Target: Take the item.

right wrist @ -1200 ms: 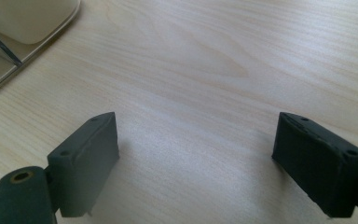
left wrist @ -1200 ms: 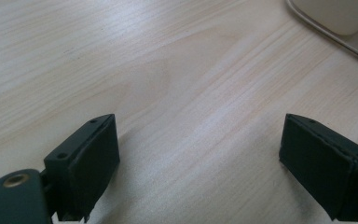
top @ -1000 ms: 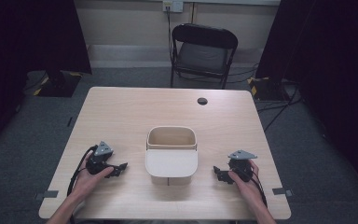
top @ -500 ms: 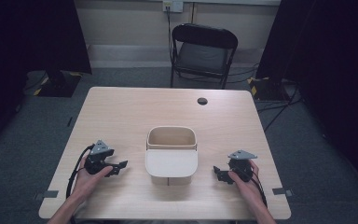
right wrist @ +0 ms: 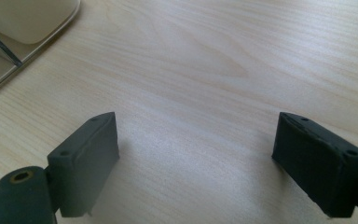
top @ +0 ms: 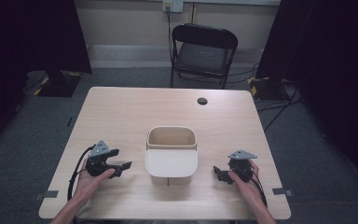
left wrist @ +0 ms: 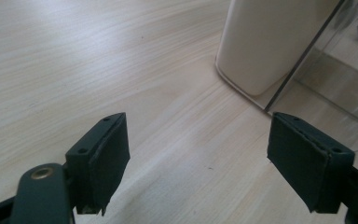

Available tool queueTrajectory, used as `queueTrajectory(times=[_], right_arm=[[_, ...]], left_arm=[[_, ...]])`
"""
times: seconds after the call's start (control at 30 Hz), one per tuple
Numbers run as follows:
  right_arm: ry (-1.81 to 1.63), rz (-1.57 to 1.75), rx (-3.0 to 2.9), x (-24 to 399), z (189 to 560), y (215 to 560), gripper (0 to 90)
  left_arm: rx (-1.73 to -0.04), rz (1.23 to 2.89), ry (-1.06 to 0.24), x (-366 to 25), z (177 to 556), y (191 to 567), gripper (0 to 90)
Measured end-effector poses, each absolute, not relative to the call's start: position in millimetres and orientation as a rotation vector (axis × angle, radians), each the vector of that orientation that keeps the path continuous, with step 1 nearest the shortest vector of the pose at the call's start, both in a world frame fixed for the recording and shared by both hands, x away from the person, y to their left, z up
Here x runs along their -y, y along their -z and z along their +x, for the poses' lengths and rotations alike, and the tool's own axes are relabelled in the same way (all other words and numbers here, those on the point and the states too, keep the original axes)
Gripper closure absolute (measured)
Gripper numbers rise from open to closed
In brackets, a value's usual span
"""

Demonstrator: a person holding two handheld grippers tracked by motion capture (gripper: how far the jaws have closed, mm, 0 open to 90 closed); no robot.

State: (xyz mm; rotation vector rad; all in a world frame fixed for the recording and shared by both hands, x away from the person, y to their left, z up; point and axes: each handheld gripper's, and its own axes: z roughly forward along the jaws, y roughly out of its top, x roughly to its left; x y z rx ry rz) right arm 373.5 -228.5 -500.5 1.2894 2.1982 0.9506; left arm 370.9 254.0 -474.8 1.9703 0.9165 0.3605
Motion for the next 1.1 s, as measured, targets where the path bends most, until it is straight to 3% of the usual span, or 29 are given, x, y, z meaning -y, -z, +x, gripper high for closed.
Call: queueTrajectory(times=[1.1], right_arm=[[-0.951,1.289,-2.198,228.5,373.5,500.5,13.5]], left_arm=[[-0.660,1.952,-0.252,-215.9,344.4,455.1,21.2]])
